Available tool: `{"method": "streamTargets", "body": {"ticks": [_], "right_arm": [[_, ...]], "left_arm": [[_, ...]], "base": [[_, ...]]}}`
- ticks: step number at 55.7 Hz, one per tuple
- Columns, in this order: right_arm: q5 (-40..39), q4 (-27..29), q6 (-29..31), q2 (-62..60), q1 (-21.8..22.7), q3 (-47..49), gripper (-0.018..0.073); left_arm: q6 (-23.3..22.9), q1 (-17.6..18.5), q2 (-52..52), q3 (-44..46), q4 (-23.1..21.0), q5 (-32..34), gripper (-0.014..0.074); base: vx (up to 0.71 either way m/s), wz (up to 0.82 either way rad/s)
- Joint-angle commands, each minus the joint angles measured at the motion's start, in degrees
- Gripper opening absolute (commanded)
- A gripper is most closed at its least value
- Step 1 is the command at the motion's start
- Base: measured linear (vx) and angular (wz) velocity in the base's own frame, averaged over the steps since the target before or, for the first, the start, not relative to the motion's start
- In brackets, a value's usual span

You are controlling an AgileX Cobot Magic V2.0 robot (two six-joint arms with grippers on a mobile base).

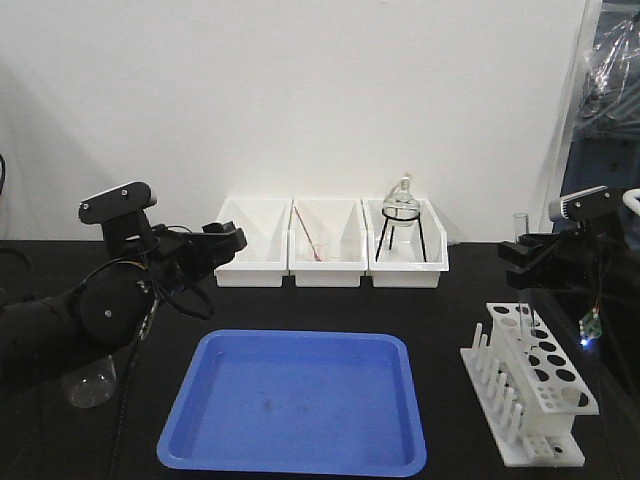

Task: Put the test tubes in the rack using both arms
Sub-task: 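Move the held test tube above the white rack with the right gripper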

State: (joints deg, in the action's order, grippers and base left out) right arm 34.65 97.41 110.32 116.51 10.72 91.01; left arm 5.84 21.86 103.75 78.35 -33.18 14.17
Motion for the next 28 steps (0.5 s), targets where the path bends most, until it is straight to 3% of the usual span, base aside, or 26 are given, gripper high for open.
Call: {"method": "streamTargets", "body": {"ticks": [1, 28], "right_arm": [[3.22, 5.13, 1.85, -3.44, 0.32, 1.52, -0.0011], [4.01, 5.19, 3.39, -0.11, 0.32, 1.52, -0.0011]], "left_arm": [[-0.06, 0.13, -3.2, 1.86, 0.28, 4.72, 0.0584], [-0.06, 0.13, -3.2, 1.86, 0.28, 5.89, 0.0584]], "base": [[0.0, 0.0], [0.0, 0.0]]}}
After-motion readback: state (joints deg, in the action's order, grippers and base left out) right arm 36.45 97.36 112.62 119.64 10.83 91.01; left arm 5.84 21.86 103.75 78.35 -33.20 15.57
